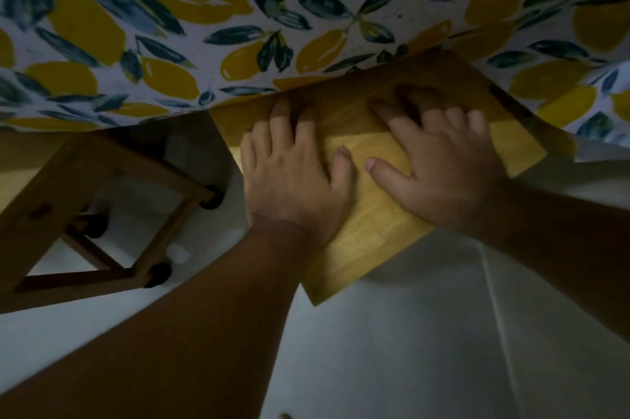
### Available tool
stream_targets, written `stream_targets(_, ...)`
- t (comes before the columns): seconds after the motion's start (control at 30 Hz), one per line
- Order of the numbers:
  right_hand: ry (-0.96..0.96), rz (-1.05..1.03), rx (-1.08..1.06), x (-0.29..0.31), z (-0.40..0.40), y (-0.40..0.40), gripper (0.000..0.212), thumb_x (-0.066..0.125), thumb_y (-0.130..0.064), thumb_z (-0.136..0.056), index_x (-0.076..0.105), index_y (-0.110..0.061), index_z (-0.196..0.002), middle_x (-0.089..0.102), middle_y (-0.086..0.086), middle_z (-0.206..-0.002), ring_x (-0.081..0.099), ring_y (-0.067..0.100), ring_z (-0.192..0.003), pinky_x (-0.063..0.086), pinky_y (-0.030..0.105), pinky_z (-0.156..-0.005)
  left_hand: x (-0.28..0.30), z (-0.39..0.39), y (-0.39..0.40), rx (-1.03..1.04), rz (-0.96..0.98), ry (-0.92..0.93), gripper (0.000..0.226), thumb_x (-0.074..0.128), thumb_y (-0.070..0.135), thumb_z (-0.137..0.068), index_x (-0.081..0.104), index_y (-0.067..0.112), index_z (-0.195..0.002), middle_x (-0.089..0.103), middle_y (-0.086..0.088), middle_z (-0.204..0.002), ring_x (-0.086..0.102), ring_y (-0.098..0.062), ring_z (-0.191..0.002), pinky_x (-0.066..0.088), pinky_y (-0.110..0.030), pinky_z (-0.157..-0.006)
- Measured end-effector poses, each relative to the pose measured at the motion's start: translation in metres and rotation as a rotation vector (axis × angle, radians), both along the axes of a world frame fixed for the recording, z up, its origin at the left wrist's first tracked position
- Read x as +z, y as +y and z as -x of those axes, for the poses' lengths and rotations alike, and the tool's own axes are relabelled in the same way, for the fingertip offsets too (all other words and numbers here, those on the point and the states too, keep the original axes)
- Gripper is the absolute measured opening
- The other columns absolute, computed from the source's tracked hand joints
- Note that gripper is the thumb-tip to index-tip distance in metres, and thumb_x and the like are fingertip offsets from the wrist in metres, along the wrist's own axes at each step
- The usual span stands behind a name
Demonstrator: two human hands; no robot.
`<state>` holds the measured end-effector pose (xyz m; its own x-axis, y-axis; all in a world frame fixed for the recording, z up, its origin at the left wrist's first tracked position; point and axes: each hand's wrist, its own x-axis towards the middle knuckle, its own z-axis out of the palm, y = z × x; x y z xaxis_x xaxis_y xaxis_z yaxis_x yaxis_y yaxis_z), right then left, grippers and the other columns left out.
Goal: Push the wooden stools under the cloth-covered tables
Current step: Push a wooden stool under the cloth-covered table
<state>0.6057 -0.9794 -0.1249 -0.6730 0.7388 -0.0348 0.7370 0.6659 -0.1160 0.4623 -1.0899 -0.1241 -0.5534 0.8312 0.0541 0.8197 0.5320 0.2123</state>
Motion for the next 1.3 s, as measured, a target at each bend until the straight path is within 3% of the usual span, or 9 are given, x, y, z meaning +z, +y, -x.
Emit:
stream_targets(0.07,-0.092,0.055,0.084,0.007,-0.002,0.022,0.075,0.035,-0.072,-0.083,0.029,-0.045,-0.152,0.034,0.008,-0.155,0.033,0.035,-0.138,0.025,0.047,-0.109,0.004,-0.012,-0.004,0.105,-0.045,-0.018,0.062,0.043,0.053,-0.091,0.045,0.014,-0.140,0.041,-0.013,-0.145,0.032,-0.032,-0.134,0.019,-0.043,-0.111)
stream_targets(0.17,-0.080,0.098,0.167,0.008,-0.011,0.041,0.077,0.032,-0.075,-0.083,0.021,-0.047,-0.154,0.027,0.004,-0.157,0.020,0.034,-0.146,0.018,0.048,-0.117,0.000,-0.046,-0.013,0.283,-0.001,-0.147,0.079,0.033,0.058,-0.093,0.017,0.014,-0.156,0.013,-0.009,-0.164,0.007,-0.026,-0.151,0.004,-0.042,-0.121)
stream_targets(0.3,-0.062,0.069,0.137,-0.001,-0.013,0.037,0.093,0.027,-0.081,-0.080,0.012,-0.036,-0.160,0.018,0.003,-0.166,0.010,0.030,-0.153,0.013,0.047,-0.123,-0.010,-0.058,-0.017,0.261,0.060,-0.072,0.087,0.023,0.062,-0.092,0.004,0.009,-0.158,0.002,-0.012,-0.167,-0.002,-0.028,-0.153,0.000,-0.047,-0.123)
stream_targets(0.67,0.019,-0.002,-0.162,-0.009,-0.012,0.011,0.092,0.035,-0.076,-0.084,0.020,-0.024,-0.159,0.026,0.012,-0.163,0.024,0.035,-0.147,0.018,0.051,-0.119,-0.002,0.009,0.014,-0.093,0.131,0.025,0.088,0.030,0.071,-0.088,0.022,0.014,-0.155,0.026,-0.010,-0.160,0.016,-0.029,-0.148,0.012,-0.049,-0.120)
stream_targets(0.8,0.022,0.002,-0.184,-0.005,-0.008,0.012,0.092,0.037,-0.075,-0.082,0.027,-0.022,-0.157,0.031,0.014,-0.159,0.035,0.038,-0.139,0.025,0.050,-0.115,0.001,0.009,0.019,-0.073,0.091,0.002,0.079,0.036,0.064,-0.088,0.032,0.015,-0.150,0.035,-0.009,-0.152,0.024,-0.031,-0.143,0.018,-0.049,-0.119)
stream_targets(1.3,0.037,0.018,-0.180,-0.004,-0.009,0.023,0.091,0.041,-0.073,-0.078,0.033,-0.023,-0.153,0.036,0.007,-0.157,0.028,0.032,-0.145,0.023,0.050,-0.114,0.005,0.001,0.027,-0.036,0.094,-0.020,0.079,0.038,0.064,-0.085,0.035,0.014,-0.147,0.038,-0.010,-0.147,0.026,-0.032,-0.139,0.025,-0.049,-0.116)
